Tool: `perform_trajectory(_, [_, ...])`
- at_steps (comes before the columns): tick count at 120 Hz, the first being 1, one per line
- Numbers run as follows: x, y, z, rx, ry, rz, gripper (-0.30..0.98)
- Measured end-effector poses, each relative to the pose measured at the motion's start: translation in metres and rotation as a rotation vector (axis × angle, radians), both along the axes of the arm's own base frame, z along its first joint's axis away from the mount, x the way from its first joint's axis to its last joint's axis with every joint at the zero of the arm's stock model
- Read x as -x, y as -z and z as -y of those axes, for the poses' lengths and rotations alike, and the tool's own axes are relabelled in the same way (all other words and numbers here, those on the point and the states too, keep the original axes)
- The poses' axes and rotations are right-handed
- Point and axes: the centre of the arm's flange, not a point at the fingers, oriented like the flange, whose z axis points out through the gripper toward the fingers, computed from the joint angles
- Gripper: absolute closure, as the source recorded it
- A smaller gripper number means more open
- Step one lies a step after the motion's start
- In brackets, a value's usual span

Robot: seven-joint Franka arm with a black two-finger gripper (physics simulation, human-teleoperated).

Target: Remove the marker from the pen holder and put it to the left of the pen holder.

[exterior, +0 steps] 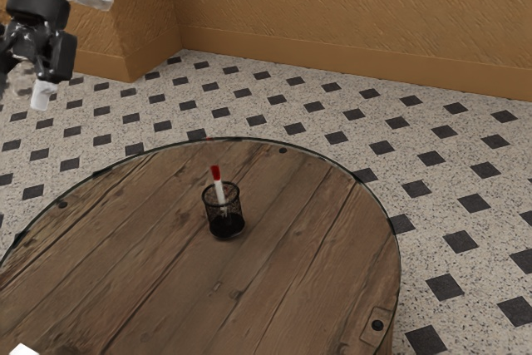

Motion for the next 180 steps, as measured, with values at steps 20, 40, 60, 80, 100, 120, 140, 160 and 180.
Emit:
perform_trajectory(20, [-0.145, 0.153, 0.015, 0.045, -0.001, 0.103, 0.00])
perform_trajectory(40, [-0.274, 0.276, 0.038, 0.102, -0.023, 0.170, 0.00])
perform_trajectory(60, [-0.298, 0.352, 0.038, 0.099, -0.076, 0.130, 0.00])
perform_trajectory(80, [-0.303, 0.361, 0.009, 0.095, -0.177, 0.128, 0.00])
perform_trajectory(100, [-0.303, 0.375, -0.028, 0.077, -0.273, 0.110, 0.00])
perform_trajectory(120, [-0.304, 0.395, -0.026, 0.060, -0.302, 0.086, 0.16])
perform_trajectory(140, [-0.304, 0.405, -0.024, 0.046, -0.325, 0.067, 0.33])
perform_trajectory(160, [-0.299, 0.405, -0.021, 0.051, -0.340, 0.028, 0.48])
perform_trajectory(180, [-0.295, 0.404, -0.022, 0.076, -0.357, -0.015, 0.59])
